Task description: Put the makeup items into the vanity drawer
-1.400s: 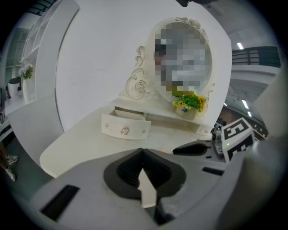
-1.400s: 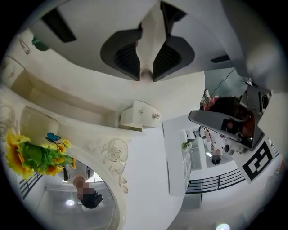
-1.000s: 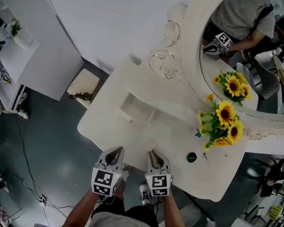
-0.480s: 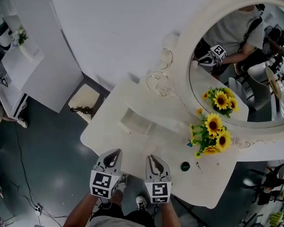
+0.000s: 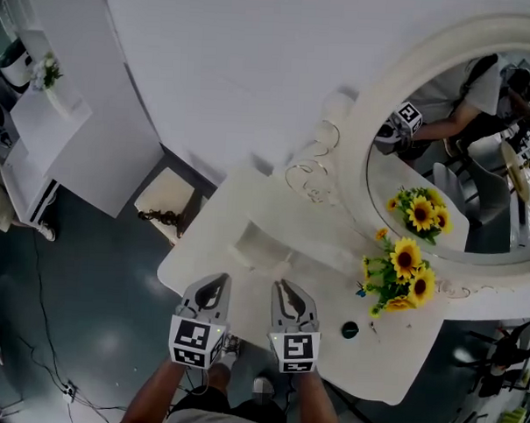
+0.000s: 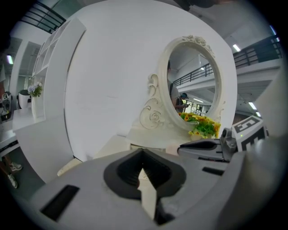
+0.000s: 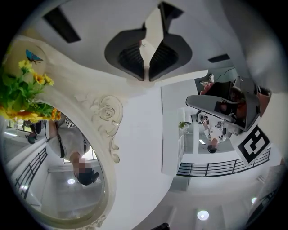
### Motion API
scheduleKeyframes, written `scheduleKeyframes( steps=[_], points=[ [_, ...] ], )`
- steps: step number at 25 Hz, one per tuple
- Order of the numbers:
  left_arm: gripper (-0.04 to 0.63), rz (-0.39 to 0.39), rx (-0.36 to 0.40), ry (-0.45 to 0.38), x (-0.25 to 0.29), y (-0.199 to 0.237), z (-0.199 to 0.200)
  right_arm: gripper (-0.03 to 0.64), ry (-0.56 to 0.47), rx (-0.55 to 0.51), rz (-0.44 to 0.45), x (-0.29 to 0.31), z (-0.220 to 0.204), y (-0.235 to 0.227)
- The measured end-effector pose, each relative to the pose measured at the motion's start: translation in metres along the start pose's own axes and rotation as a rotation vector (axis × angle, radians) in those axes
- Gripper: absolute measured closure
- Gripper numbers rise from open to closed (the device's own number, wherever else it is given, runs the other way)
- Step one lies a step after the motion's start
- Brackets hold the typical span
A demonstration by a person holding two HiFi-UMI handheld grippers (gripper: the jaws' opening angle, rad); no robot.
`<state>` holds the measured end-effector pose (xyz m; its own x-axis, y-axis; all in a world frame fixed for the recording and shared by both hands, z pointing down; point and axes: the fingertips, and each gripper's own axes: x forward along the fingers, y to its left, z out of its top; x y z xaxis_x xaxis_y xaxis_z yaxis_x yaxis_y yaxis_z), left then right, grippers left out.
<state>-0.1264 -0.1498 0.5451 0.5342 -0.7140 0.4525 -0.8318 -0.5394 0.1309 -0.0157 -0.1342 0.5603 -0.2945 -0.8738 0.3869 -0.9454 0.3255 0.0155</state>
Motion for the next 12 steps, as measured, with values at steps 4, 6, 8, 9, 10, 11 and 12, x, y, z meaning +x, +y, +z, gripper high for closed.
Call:
scheduleKeyframes(
  steps=[4,6,8,9,10,11,12],
  points=[
    [0.595,0.01,-0.006,0.009,0.008,0.014,-0.002,0.566,0.019,0.004,0.015,0.021,-0.002,0.003],
    [0.595,0.011,-0.008,0.022,0.011,0.019,-0.005,0.566,0.034,0.01,0.015,0.03,-0.006,0.002],
    [0.595,0.011,-0.011,0.033,0.015,0.023,-0.008,0.566,0.051,0.015,0.009,0.038,-0.011,-0.001],
    [0.595,0.01,-0.012,0.037,0.017,0.026,-0.01,0.565,0.06,0.017,0.005,0.043,-0.014,-0.002],
    [0.595,0.01,-0.014,0.041,0.019,0.028,-0.011,0.565,0.07,0.018,-0.001,0.046,-0.017,-0.004],
    [0.595,0.009,-0.016,0.046,0.02,0.03,-0.013,0.563,0.079,0.02,-0.006,0.049,-0.02,-0.005],
    [0.595,0.008,-0.018,0.051,0.021,0.031,-0.015,0.563,0.087,0.021,-0.012,0.052,-0.023,-0.007]
  ],
)
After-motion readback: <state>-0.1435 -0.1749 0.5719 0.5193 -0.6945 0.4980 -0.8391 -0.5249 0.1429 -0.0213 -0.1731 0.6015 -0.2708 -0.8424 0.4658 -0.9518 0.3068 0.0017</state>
